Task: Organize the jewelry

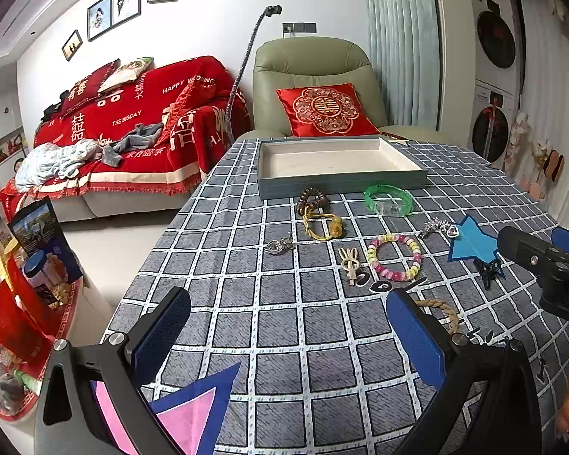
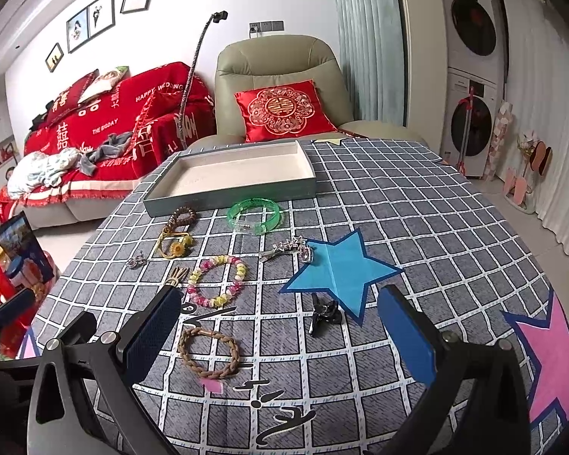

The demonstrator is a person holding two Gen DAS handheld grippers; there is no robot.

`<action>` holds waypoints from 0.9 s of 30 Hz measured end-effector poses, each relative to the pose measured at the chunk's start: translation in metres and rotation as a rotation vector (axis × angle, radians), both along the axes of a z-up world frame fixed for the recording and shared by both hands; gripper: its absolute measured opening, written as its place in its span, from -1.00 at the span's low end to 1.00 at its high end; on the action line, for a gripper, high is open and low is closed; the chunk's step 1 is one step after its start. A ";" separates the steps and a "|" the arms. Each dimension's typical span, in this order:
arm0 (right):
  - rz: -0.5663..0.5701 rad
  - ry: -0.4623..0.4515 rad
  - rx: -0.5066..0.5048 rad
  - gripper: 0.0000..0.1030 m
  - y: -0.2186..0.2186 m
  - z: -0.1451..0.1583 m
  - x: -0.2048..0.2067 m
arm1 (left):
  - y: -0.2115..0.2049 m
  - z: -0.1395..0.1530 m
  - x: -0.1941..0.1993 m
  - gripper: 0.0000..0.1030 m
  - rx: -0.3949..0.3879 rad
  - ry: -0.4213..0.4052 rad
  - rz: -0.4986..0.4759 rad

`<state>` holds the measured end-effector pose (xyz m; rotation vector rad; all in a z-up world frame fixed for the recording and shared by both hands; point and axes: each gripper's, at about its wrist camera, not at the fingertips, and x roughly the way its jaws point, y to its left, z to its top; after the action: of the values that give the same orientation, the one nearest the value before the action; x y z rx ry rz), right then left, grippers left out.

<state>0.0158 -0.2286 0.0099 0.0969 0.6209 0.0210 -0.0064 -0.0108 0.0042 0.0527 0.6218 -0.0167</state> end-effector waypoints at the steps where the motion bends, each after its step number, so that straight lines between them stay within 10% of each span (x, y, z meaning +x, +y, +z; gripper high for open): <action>1: 0.000 -0.001 -0.001 1.00 0.000 0.000 0.000 | 0.000 0.000 0.000 1.00 0.000 0.001 0.000; 27: 0.003 -0.004 0.002 1.00 0.000 -0.003 0.000 | 0.004 -0.001 0.001 1.00 -0.015 0.014 0.008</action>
<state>0.0158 -0.2282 0.0070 0.0979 0.6170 0.0246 -0.0051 -0.0072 0.0035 0.0361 0.6361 -0.0143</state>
